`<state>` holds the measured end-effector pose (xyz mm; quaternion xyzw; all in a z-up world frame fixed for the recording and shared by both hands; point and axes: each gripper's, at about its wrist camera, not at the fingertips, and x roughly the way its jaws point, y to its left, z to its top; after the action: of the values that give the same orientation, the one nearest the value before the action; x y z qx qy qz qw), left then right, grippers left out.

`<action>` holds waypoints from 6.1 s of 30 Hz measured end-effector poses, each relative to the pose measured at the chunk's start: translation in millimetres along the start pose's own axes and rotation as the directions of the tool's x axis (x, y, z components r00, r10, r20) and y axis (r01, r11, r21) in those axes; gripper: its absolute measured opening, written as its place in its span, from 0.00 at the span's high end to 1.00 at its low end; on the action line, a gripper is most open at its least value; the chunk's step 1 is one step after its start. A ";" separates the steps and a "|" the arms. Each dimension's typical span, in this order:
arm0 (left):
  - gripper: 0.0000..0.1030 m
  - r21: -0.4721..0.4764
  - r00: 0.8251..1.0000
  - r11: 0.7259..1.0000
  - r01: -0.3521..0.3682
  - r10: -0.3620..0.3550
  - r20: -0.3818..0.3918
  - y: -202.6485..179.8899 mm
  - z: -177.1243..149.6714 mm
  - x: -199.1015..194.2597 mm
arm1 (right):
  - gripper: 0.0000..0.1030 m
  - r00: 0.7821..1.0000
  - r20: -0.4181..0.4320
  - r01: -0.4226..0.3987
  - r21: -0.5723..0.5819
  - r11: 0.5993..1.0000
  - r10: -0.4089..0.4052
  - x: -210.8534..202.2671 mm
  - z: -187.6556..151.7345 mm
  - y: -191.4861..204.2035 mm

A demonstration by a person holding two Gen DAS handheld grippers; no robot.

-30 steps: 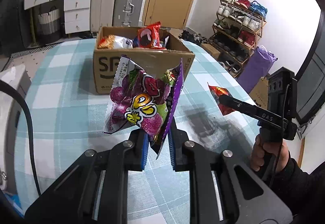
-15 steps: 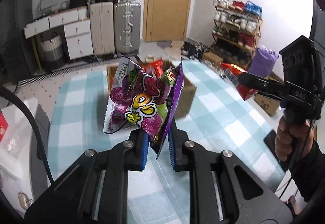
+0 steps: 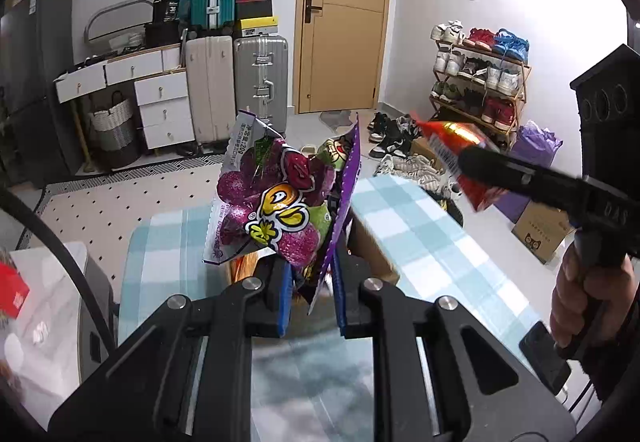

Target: Organize snacks

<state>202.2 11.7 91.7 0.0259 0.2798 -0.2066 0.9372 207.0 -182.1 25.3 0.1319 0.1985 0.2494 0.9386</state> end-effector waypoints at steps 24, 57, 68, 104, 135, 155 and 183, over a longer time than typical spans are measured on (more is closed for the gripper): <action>0.86 0.007 0.971 0.998 0.065 -0.062 -0.233 31.3 9.9 197.9 | 0.55 0.968 -0.224 0.127 0.044 0.991 -0.114 128.4 1.8 -76.0; 0.65 -0.040 0.980 0.999 -0.016 0.008 -0.198 44.2 -24.8 211.8 | 0.46 0.960 -0.258 0.122 0.026 0.992 -0.112 133.0 -29.1 -75.3; 0.32 -0.060 0.976 0.975 -0.213 0.211 -0.048 37.3 -34.3 131.8 | 0.36 0.983 -0.135 0.112 -0.092 0.989 -0.124 77.9 -19.1 -28.5; 0.00 -0.225 0.916 0.917 -0.329 0.368 0.161 28.2 -177.8 34.0 | 0.01 0.985 0.120 0.138 -0.148 0.979 -0.120 -43.6 -183.2 -22.4; 0.00 -0.150 0.874 0.896 -0.418 0.441 0.201 20.9 -240.7 83.9 | 0.00 0.954 0.127 0.291 -0.167 0.942 -0.273 -19.5 -213.0 -34.7; 0.00 -0.135 0.870 0.898 -0.418 0.438 0.226 14.9 -242.1 93.4 | 0.00 0.954 0.130 0.292 -0.209 0.933 -0.270 -20.3 -215.3 -27.6; 0.00 -0.140 0.868 0.898 -0.416 0.439 0.233 13.6 -242.9 92.6 | 0.00 0.957 0.125 0.284 -0.208 0.936 -0.263 -18.5 -215.7 -27.7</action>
<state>153.0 29.4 -163.3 0.0198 0.1509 0.0165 0.9882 109.2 -183.0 -169.8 0.0084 0.1405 0.1304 0.9814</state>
